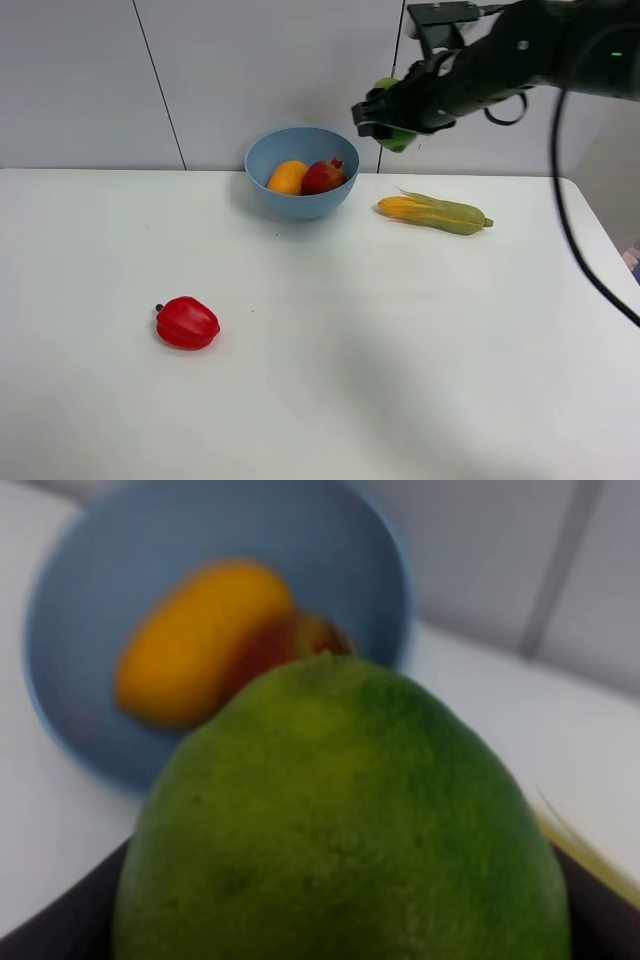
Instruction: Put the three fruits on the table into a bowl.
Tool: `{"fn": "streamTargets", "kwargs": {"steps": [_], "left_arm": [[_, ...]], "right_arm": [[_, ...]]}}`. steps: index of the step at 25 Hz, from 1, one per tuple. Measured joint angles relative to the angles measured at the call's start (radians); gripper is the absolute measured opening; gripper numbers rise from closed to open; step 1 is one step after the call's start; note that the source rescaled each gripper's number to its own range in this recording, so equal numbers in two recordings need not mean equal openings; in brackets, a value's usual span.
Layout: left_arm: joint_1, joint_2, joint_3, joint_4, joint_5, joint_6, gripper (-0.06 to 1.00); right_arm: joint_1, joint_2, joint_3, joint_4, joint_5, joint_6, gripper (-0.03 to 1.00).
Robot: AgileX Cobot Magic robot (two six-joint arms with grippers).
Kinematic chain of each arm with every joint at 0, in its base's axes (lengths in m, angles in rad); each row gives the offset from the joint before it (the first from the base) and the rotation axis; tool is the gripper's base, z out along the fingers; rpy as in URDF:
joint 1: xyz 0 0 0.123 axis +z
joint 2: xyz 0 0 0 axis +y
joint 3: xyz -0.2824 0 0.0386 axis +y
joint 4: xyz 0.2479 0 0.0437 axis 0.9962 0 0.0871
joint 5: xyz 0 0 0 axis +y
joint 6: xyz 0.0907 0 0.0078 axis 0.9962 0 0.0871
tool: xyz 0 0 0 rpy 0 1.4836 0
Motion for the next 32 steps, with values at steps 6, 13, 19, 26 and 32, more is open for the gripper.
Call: {"fn": "streamTargets", "kwargs": {"steps": [6,13,19,26,32], "left_arm": [[0.0,0.0,0.0,0.0,0.0,-0.001,0.98],[0.0,0.0,0.0,0.0,0.0,-0.001,0.98],[0.0,0.0,0.0,0.0,0.0,-0.001,0.98],[0.0,0.0,0.0,0.0,0.0,-0.001,0.98],[0.0,0.0,0.0,0.0,0.0,-0.001,0.98]], "right_arm": [[0.07,0.36,-0.415,-0.013,0.043,0.0,0.01],[0.09,0.576,-0.659,-0.101,0.129,0.0,0.03],[0.09,0.583,-0.672,-0.11,0.137,-0.009,0.93],[0.106,0.501,-0.672,-0.105,0.299,-0.022,1.0],[0.119,0.332,-0.677,-0.104,0.627,-0.024,1.0]]}}
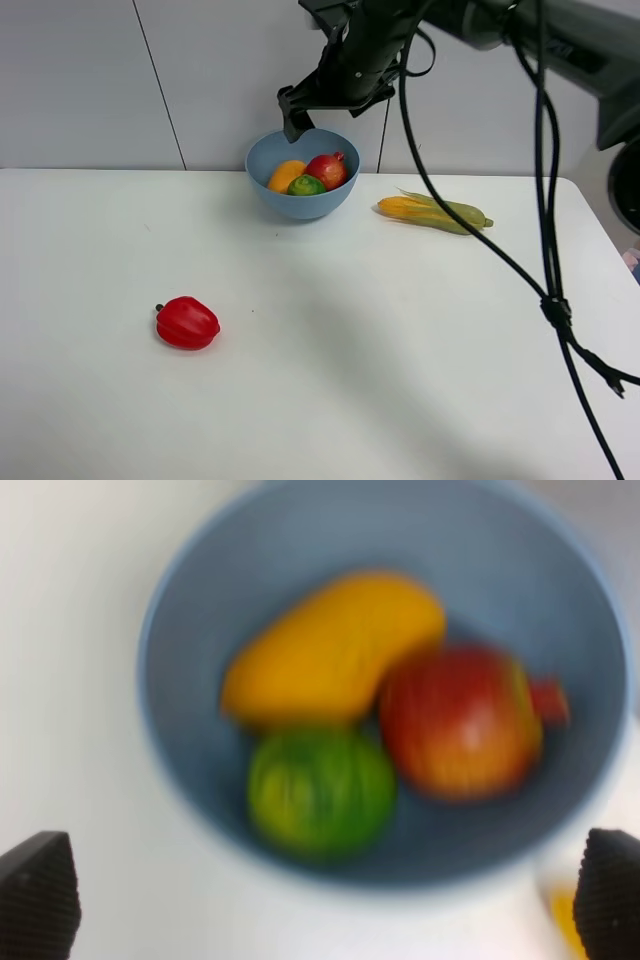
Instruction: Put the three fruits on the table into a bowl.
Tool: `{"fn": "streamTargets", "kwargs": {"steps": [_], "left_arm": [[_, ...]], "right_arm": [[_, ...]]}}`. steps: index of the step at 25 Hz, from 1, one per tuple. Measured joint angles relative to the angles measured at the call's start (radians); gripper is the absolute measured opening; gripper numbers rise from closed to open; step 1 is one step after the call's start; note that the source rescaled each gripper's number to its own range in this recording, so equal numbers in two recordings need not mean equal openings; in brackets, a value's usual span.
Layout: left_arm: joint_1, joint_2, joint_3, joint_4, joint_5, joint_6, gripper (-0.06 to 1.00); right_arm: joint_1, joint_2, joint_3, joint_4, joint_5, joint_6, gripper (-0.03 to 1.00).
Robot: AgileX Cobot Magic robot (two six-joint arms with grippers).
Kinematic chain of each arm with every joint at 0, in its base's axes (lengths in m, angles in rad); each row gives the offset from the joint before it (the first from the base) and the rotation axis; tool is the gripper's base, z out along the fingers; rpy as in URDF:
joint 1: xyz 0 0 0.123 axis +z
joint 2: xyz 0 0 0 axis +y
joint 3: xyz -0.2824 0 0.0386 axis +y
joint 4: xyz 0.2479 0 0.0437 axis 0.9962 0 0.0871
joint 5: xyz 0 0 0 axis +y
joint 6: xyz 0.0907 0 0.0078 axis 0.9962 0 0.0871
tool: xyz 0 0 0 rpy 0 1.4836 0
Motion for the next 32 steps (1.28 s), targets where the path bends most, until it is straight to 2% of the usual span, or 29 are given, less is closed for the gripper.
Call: {"fn": "streamTargets", "kwargs": {"steps": [2,3,10,15,26,32], "left_arm": [[0.0,0.0,0.0,0.0,0.0,0.0,0.98],[0.0,0.0,0.0,0.0,0.0,0.0,0.98],[0.0,0.0,0.0,0.0,0.0,0.0,0.98],[0.0,0.0,0.0,0.0,0.0,0.0,0.98],[0.0,0.0,0.0,0.0,0.0,0.0,0.98],[0.0,0.0,0.0,0.0,0.0,0.0,0.98]], "right_arm": [[0.0,-0.045,-0.001,-0.01,0.118,0.0,1.0],[0.0,-0.059,0.003,-0.029,0.143,0.0,1.0],[-0.023,-0.203,0.113,-0.168,0.165,0.067,1.0],[-0.134,-0.359,0.288,-0.192,0.164,0.103,1.0],[-0.423,-0.768,0.769,-0.188,0.165,0.107,1.0],[-0.511,-1.023,0.955,-0.181,0.166,0.105,1.0]]}}
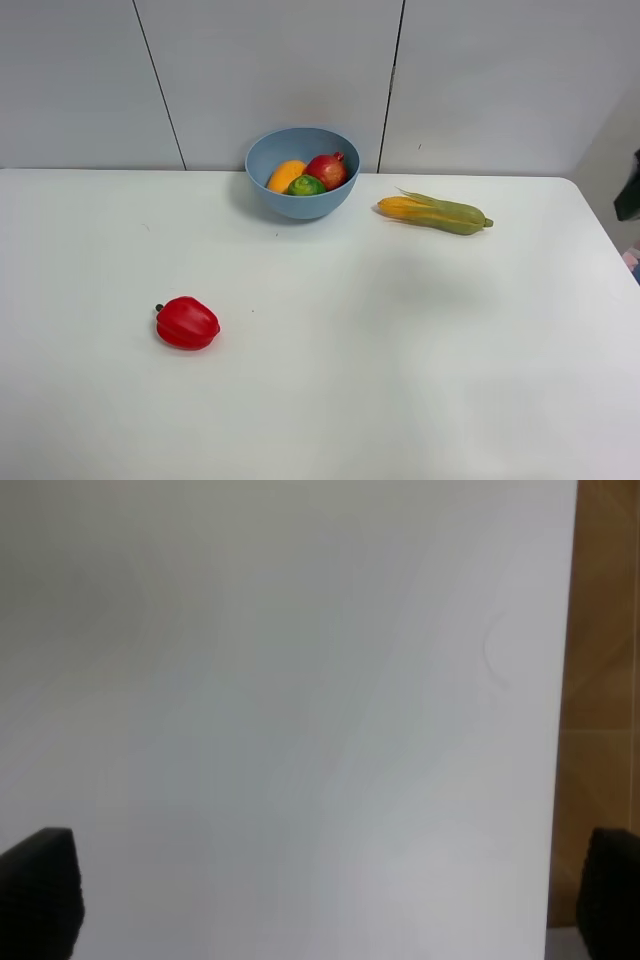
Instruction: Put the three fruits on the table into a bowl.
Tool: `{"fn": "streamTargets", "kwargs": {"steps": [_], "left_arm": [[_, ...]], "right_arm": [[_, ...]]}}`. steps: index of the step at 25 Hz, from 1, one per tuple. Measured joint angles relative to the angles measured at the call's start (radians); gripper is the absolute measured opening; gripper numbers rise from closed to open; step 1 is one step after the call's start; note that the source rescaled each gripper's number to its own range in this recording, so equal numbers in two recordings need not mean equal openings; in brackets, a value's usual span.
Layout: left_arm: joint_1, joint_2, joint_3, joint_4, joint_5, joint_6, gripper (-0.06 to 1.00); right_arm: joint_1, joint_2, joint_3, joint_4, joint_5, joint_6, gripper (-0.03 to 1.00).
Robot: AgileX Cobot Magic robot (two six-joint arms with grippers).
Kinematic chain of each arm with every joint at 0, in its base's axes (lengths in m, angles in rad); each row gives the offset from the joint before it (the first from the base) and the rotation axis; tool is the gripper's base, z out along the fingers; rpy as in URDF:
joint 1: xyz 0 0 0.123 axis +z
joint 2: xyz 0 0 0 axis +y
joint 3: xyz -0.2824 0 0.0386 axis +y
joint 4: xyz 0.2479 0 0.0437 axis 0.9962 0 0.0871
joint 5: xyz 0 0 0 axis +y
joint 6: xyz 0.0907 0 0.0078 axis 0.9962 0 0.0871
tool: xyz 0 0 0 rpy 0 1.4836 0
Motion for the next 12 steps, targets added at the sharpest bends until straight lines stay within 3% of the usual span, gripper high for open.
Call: {"fn": "streamTargets", "kwargs": {"steps": [12], "left_arm": [[0.0,0.0,0.0,0.0,0.0,0.0,0.98]], "right_arm": [[-0.008,-0.709,0.317,0.019,-0.159,-0.029,1.0]]}}
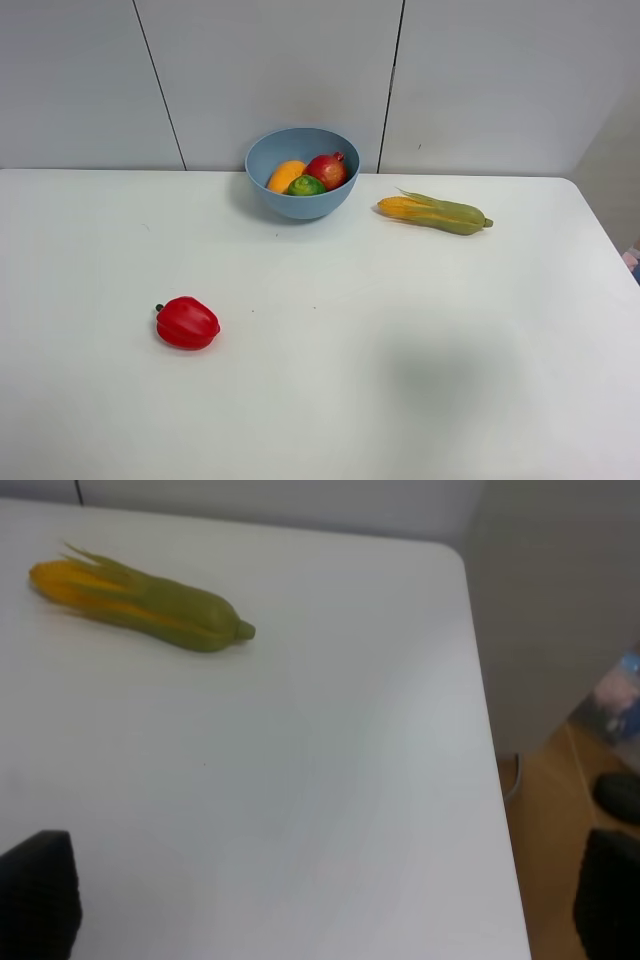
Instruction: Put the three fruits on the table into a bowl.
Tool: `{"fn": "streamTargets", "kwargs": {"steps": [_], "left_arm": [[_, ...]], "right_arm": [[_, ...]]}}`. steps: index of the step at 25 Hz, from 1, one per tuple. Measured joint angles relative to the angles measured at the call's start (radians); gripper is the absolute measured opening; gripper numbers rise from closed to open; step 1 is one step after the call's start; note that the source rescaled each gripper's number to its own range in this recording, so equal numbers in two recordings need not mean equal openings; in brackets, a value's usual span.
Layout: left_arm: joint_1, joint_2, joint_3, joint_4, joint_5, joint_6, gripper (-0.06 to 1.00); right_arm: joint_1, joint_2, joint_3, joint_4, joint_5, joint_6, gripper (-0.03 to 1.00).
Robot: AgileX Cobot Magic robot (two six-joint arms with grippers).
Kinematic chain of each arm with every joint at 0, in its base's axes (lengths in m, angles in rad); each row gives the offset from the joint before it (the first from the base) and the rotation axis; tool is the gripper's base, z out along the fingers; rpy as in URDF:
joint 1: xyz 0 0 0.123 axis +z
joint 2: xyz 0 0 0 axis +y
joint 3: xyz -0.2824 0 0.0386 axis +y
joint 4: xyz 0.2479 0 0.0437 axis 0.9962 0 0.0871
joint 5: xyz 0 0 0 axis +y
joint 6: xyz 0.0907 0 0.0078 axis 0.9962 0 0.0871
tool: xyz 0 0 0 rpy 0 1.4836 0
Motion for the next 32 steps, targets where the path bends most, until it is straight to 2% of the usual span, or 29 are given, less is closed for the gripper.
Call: {"fn": "streamTargets", "kwargs": {"steps": [6,10,17,32], "left_arm": [[0.0,0.0,0.0,0.0,0.0,0.0,0.98],[0.0,0.0,0.0,0.0,0.0,0.0,0.98],[0.0,0.0,0.0,0.0,0.0,0.0,0.98],[0.0,0.0,0.0,0.0,0.0,0.0,0.98]], "right_arm": [[0.0,-0.309,0.165,0.017,-0.025,0.009,1.0],[0.0,-0.39,0.222,0.019,-0.029,0.032,1.0],[0.0,-0.394,0.302,0.034,0.015,0.057,1.0],[0.0,-0.394,0.305,0.034,0.016,0.06,1.0]]}}
